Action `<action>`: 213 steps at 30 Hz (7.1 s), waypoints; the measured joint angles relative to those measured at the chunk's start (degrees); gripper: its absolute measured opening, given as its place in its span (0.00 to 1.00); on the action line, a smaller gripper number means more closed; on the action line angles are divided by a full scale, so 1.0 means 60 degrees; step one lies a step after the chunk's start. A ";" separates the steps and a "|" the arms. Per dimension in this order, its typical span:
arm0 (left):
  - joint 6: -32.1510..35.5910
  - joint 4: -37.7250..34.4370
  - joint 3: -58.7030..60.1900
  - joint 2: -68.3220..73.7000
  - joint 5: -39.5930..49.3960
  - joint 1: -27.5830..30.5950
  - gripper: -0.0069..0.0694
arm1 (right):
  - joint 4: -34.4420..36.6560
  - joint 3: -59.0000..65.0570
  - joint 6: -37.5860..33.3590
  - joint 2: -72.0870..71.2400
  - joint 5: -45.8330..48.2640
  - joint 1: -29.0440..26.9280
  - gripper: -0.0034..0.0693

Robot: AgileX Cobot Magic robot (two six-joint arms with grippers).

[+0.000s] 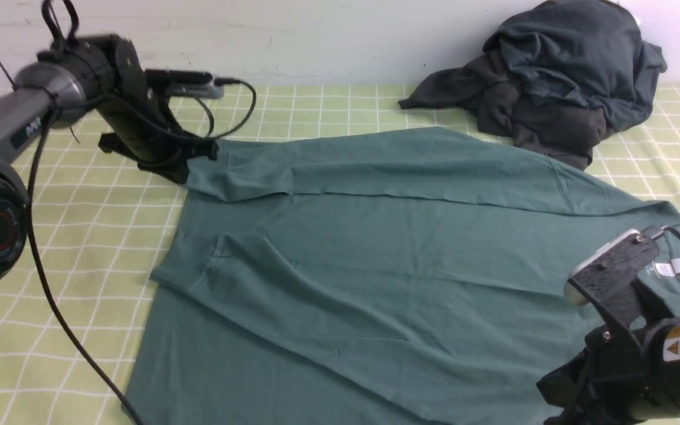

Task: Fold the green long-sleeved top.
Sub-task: Use the left arm to drag and drop the cuff onto the cuff closest to the left arm, then use both arms simultaneously to clamp the lower edge of the clothing fabric, then use both arms to drag the lower edge of the fabric forward and fold it over the upper edge

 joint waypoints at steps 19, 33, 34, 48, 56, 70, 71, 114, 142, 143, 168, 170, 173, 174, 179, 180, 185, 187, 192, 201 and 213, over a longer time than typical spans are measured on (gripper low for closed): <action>0.0264 0.0373 0.5894 -0.5236 0.1725 -0.0617 0.09 | -0.0309 0.0000 -0.0046 0.0000 0.0014 0.0000 0.03; 0.0301 -0.0118 0.8131 -0.5343 -0.1331 -0.0883 0.16 | -0.0943 -0.1459 0.1979 0.0332 0.0722 -0.1068 0.06; 0.0301 -0.0284 0.8131 -0.5343 -0.1783 -0.0891 0.19 | -0.1213 -0.2006 0.2277 0.0644 0.0810 -0.1427 0.09; 0.0301 -0.0910 0.8131 -0.4327 -0.3202 -0.0901 0.59 | -0.2595 -0.7364 0.3290 0.5600 0.2329 -0.3036 0.53; 0.0310 -0.1344 0.8131 -0.3544 -0.3928 -0.0892 0.32 | -0.0720 -0.7431 0.1674 0.5505 0.4869 -0.2700 0.53; 0.0484 -0.1429 0.8151 -0.5337 -0.2065 -0.0981 0.11 | 0.0712 -0.7448 0.0499 0.2768 0.5696 -0.1310 0.53; 0.0515 -0.1332 0.8151 -0.5594 -0.1662 -0.0981 0.11 | 0.0632 -0.7448 0.0487 0.2671 0.5776 -0.1256 0.53; 0.2966 0.2096 1.2576 -0.7315 -0.1475 -0.5450 0.60 | 0.2355 -0.3496 -0.1283 0.1387 0.4074 -0.1220 0.53; 0.0997 0.3566 1.2018 -0.7939 -0.0969 -0.5699 0.10 | 0.4415 -0.3477 -0.4580 0.0382 0.3777 -0.1220 0.46; 0.0751 0.3742 1.2010 -0.8111 -0.0988 -0.5699 0.10 | 0.4519 -0.3477 -0.4927 0.0272 0.3767 -0.1220 0.44; -0.1736 0.4478 1.2010 -0.8720 -0.1272 -0.5699 0.10 | -0.3798 -0.3258 -0.4904 0.3713 0.3865 -0.1220 0.60; -0.1736 0.4463 1.2010 -0.8720 -0.1272 -0.5699 0.10 | -0.3860 -0.3057 -0.5025 0.3858 0.3579 -0.1220 0.57; -0.1736 0.4452 1.2010 -0.8720 -0.1272 -0.5699 0.10 | -0.4235 -0.2493 -0.5131 0.4178 0.2571 -0.1220 0.50; -0.1736 0.4443 1.2010 -0.8720 -0.1272 -0.5699 0.10 | -0.4393 -0.2360 -0.5046 0.4229 0.2291 -0.1220 0.46; -0.1736 0.4418 1.2010 -0.8720 -0.1331 -0.5699 0.09 | -0.4912 -0.2261 -0.3692 0.4148 0.1719 -0.1217 0.19; -0.1736 0.4418 1.2010 -0.8720 -0.1341 -0.5699 0.09 | -0.4927 -0.2261 -0.3619 0.4128 0.1719 -0.1217 0.17; -0.1736 0.4270 1.2010 -0.8720 -0.1004 -0.5699 0.09 | -0.5137 -0.2290 -0.2018 0.3523 0.2069 -0.1217 0.07; -0.1725 0.3935 1.2010 -0.8805 -0.0413 -0.5699 0.09 | -0.5087 -0.2479 -0.1410 0.2869 0.2846 -0.1208 0.07; -0.1371 0.3539 1.2010 -0.9323 0.0159 -0.5699 0.09 | -0.4778 -0.2992 -0.0951 0.1612 0.4508 -0.1154 0.07; -0.1281 0.4007 1.0260 -0.8594 -0.1392 -0.4428 0.09 | -0.6087 -0.4037 -0.0887 0.1758 0.2834 -0.1266 0.07; -0.1281 0.4246 0.4195 -0.3520 -0.2278 -0.2736 0.09 | -0.6361 -0.7370 0.0184 0.6070 0.1230 -0.2211 0.07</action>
